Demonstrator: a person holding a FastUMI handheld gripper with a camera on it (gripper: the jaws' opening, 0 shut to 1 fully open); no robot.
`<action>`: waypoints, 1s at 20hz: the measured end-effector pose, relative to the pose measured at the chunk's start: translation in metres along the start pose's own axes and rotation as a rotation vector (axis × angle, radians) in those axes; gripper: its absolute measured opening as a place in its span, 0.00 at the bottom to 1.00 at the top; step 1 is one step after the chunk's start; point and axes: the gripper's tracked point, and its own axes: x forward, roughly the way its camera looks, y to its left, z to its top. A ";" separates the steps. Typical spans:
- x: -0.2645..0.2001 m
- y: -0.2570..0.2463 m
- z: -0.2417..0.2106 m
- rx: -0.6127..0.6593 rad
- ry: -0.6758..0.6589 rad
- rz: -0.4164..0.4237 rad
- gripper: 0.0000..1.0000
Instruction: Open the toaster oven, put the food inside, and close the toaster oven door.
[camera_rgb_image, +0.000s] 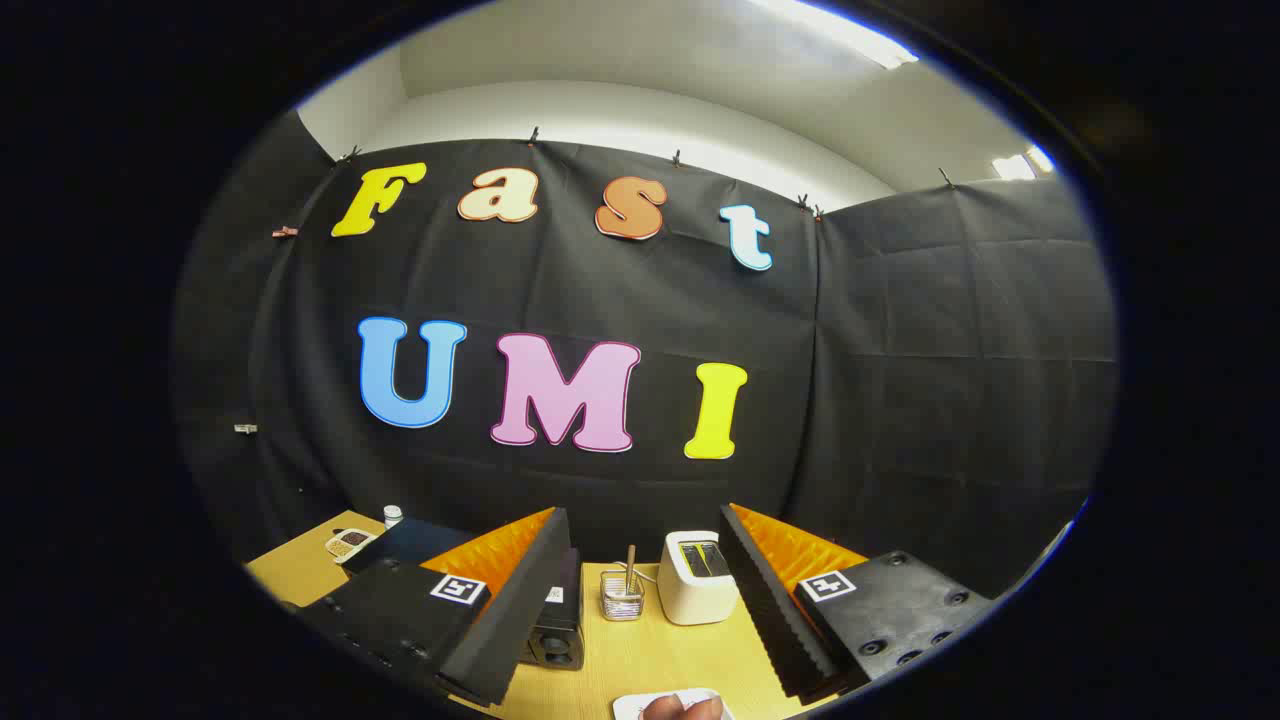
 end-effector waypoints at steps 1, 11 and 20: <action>0.000 -0.001 0.000 0.000 0.001 -0.001 0.97; -0.002 0.001 0.001 -0.016 -0.009 0.002 0.97; -0.005 0.028 -0.006 0.032 -0.007 0.059 0.98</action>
